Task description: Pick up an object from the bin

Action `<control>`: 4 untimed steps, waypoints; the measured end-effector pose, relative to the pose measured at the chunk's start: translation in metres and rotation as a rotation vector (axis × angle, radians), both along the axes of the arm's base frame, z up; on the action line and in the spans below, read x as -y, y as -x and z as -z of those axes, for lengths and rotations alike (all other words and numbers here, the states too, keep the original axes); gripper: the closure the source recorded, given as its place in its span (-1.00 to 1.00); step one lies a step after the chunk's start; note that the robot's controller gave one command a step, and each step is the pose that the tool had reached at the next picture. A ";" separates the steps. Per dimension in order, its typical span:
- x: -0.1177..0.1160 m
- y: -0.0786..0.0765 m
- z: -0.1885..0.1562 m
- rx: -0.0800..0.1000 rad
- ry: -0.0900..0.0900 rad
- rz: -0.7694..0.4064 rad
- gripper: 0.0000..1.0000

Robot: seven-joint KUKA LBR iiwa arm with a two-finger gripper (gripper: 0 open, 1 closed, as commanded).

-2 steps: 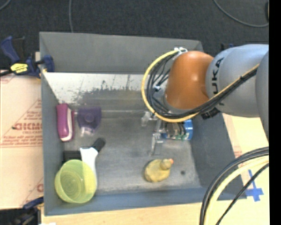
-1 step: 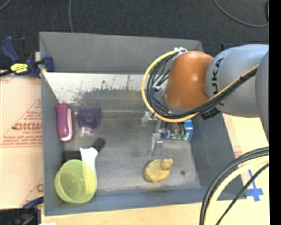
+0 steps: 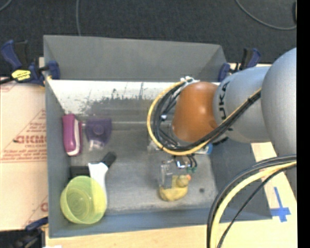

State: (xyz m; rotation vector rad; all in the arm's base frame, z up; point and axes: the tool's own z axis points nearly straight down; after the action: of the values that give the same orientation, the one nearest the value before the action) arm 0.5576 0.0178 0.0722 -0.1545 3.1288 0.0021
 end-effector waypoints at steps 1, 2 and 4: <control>-0.003 0.023 -0.001 0.014 0.000 0.019 -1.00; 0.014 0.063 0.002 0.016 0.005 -0.285 -1.00; -0.028 0.053 0.002 0.016 0.005 -0.173 -1.00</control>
Offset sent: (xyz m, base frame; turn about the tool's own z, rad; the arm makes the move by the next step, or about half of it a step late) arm -0.0638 -0.0132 -0.0022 -0.2879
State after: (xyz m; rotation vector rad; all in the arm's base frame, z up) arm 0.5048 0.0460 0.0705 -0.4218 3.0884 -0.0056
